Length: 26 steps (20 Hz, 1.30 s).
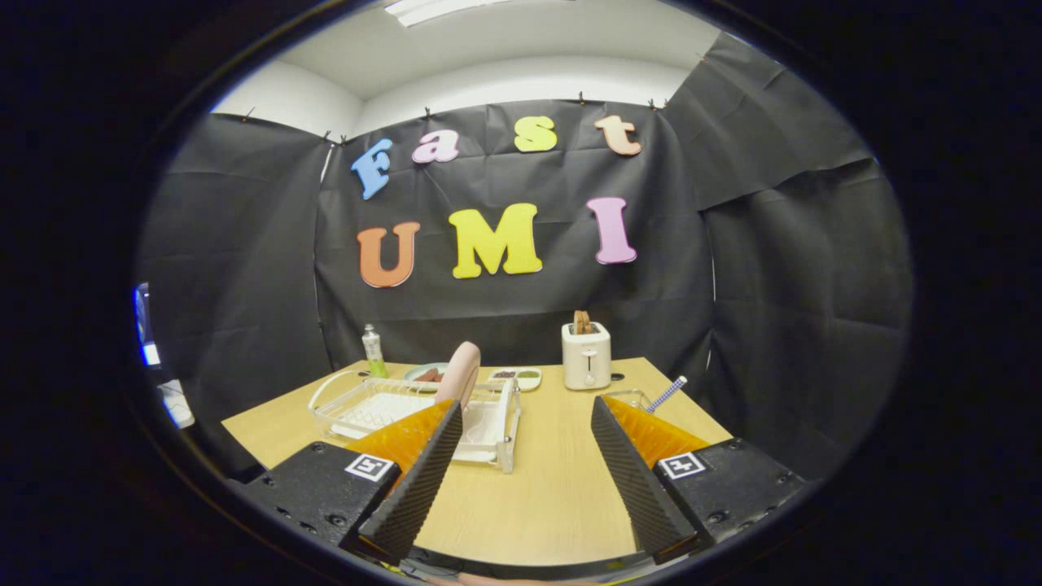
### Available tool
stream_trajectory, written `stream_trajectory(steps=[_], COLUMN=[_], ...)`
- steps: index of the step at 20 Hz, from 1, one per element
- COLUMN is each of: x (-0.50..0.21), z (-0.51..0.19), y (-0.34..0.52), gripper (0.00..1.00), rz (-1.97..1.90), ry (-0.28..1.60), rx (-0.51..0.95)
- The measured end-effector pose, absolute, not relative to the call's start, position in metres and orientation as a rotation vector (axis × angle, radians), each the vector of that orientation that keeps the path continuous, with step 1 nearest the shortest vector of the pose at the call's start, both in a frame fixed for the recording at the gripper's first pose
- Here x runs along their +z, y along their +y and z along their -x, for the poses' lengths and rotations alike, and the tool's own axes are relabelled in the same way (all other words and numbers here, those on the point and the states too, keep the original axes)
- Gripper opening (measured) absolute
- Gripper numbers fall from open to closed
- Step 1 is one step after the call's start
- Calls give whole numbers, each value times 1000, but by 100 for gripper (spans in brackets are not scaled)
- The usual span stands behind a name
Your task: Take the plate from the dish rack, then take the spoon from the basket and place it into the plate.
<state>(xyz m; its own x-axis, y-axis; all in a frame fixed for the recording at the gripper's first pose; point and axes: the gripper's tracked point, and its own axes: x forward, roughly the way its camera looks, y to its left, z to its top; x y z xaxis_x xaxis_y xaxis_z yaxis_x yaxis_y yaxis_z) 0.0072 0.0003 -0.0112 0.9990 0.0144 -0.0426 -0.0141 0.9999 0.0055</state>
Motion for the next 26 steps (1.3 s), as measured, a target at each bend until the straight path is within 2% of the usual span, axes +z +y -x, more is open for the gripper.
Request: stream_trajectory(steps=[8,15,26], x=[4,21,31], z=[-41,-112,-231], y=[12,52,112], gripper=[100,100,98], rz=[8,4,73], ry=[127,371,686], rx=[57,177,198])
